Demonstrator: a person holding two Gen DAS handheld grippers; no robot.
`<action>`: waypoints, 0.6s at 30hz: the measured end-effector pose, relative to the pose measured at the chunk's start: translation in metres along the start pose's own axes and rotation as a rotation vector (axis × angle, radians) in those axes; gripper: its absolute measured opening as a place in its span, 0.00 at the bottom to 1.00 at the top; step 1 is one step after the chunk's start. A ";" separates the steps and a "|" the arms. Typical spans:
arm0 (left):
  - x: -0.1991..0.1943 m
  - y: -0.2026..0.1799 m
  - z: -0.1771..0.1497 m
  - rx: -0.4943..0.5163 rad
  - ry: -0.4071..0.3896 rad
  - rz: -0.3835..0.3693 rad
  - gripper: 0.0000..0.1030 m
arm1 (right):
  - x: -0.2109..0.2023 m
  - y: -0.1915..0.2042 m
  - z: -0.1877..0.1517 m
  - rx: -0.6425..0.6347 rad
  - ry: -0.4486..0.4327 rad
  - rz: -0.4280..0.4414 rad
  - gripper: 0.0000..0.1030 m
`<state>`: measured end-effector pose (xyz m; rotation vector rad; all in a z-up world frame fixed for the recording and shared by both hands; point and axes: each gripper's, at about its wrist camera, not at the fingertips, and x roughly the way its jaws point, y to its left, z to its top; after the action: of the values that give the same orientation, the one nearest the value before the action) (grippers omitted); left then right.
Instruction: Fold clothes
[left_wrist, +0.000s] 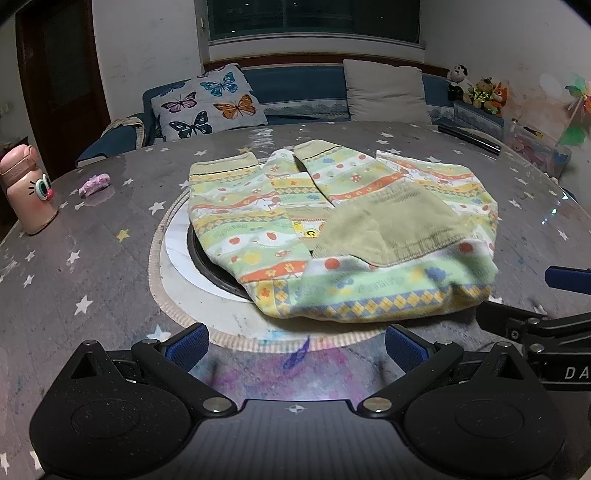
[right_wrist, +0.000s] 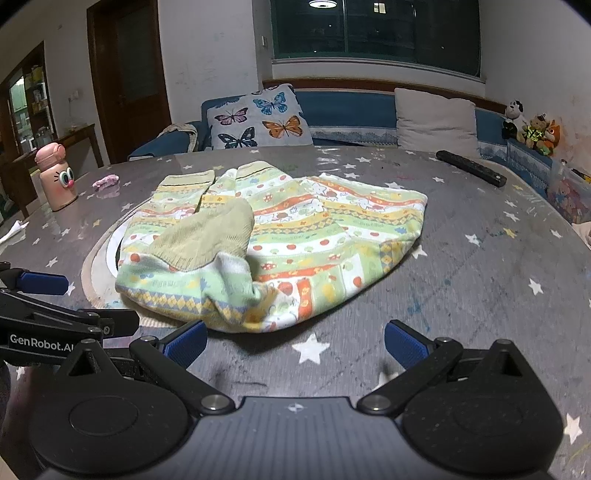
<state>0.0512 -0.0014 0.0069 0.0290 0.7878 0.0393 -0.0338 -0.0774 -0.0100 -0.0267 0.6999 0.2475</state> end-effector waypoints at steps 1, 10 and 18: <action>0.001 0.001 0.001 -0.001 0.000 0.002 1.00 | 0.001 0.000 0.002 0.000 -0.001 0.002 1.00; 0.006 0.015 0.012 -0.021 -0.011 0.030 1.00 | 0.004 -0.001 0.020 -0.008 -0.022 0.053 1.00; 0.007 0.035 0.024 -0.054 -0.029 0.063 1.00 | 0.020 0.008 0.044 -0.062 -0.030 0.124 0.98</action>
<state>0.0717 0.0340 0.0202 0.0029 0.7567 0.1199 0.0075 -0.0604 0.0114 -0.0387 0.6642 0.3882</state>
